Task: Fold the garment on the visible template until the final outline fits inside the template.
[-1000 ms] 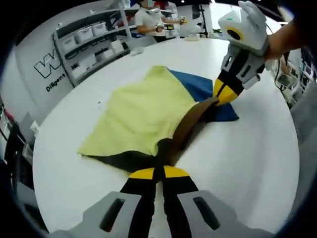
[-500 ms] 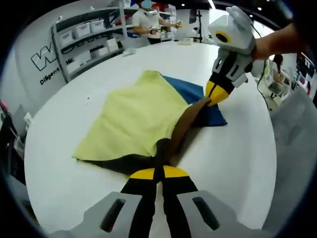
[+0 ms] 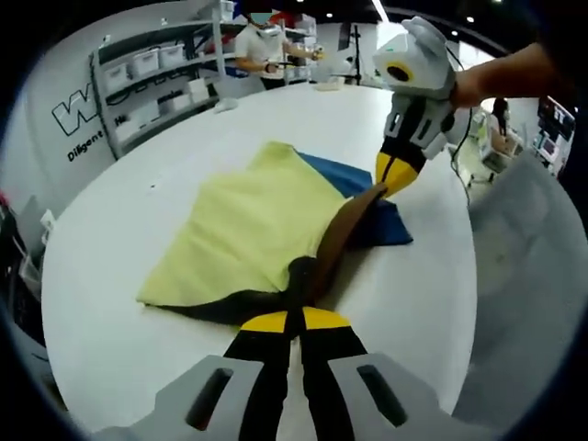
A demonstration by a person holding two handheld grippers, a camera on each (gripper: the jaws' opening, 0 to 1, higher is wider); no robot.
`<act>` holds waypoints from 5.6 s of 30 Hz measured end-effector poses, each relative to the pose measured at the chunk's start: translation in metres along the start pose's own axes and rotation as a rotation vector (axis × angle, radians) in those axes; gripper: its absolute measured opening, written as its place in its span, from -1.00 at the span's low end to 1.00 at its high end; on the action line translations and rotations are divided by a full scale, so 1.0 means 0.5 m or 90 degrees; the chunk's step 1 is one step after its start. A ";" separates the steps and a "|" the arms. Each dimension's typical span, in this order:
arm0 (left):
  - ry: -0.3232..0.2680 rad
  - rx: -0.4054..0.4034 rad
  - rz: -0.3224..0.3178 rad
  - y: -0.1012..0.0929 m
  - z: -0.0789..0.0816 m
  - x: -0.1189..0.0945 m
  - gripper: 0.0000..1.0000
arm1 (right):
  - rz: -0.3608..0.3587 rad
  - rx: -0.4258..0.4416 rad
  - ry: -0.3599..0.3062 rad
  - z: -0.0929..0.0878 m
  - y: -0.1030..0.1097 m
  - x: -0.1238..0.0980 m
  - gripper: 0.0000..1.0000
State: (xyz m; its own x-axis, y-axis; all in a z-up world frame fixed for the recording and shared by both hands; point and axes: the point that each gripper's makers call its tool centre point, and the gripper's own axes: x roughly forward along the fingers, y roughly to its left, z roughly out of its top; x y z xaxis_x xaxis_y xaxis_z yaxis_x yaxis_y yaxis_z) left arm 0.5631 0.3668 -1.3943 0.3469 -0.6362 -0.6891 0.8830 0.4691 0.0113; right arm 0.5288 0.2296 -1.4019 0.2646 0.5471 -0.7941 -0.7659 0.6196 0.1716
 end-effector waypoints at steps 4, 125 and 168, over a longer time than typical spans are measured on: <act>-0.014 -0.013 0.001 -0.013 0.006 -0.018 -0.98 | 0.011 0.006 -0.005 -0.006 0.018 -0.015 -1.00; -0.139 -0.191 0.079 0.258 0.314 -0.039 -0.98 | -0.232 -0.028 -0.248 0.366 -0.268 -0.170 -1.00; -0.047 -0.148 0.165 0.402 0.219 0.120 -0.98 | -0.301 -0.069 -0.145 0.355 -0.403 0.033 -1.00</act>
State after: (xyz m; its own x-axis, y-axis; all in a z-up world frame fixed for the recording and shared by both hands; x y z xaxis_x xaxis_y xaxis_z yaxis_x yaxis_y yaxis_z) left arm 0.7957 0.3558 -1.3541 0.5790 -0.5168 -0.6306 0.6706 0.7418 0.0078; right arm 0.7917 0.2136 -1.3459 0.7069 0.3374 -0.6217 -0.5847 0.7734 -0.2450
